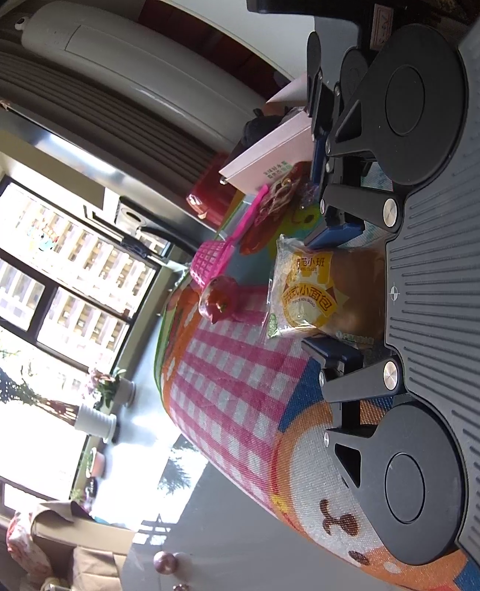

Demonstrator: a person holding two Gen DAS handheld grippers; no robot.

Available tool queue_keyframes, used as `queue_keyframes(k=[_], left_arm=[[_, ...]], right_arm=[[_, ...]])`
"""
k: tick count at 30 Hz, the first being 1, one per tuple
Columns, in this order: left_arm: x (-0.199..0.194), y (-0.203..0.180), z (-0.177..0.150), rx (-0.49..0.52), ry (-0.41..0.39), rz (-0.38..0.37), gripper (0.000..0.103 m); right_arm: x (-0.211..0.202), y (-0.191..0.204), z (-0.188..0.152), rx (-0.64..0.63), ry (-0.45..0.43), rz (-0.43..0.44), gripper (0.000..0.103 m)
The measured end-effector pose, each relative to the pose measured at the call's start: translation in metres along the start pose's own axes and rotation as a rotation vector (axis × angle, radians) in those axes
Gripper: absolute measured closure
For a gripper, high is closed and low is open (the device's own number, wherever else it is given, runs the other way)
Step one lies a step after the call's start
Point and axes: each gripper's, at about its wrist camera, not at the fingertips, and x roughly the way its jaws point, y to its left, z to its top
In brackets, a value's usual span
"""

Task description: Organize objects

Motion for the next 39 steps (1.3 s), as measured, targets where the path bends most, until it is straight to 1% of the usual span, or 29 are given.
queue_keyframes(k=[3, 9, 20, 27, 34, 35, 39], left_arm=[[0.0, 0.0, 0.0, 0.003, 0.0, 0.002, 0.046], [0.0, -0.002, -0.001, 0.016, -0.001, 0.013, 0.046], [0.001, -0.003, -0.001, 0.019, -0.001, 0.015, 0.046], [0.001, -0.003, -0.001, 0.014, -0.001, 0.012, 0.046], [0.001, -0.003, -0.001, 0.013, 0.0, 0.011, 0.046], [0.001, -0.003, -0.001, 0.013, 0.0, 0.011, 0.046], [0.001, -0.003, -0.001, 0.012, 0.0, 0.011, 0.046]], right_arm=[[-0.01, 0.001, -0.008, 0.002, 0.004, 0.043, 0.081], [-0.02, -0.007, -0.013, 0.082, 0.034, 0.095, 0.081], [-0.015, -0.005, 0.001, 0.089, -0.009, 0.048, 0.08], [-0.002, -0.004, 0.013, 0.091, -0.01, 0.023, 0.08], [0.01, 0.0, 0.015, 0.065, -0.006, -0.01, 0.08], [0.01, 0.001, 0.015, 0.063, -0.002, -0.01, 0.08], [0.0, -0.003, 0.006, 0.071, 0.022, 0.037, 0.078]])
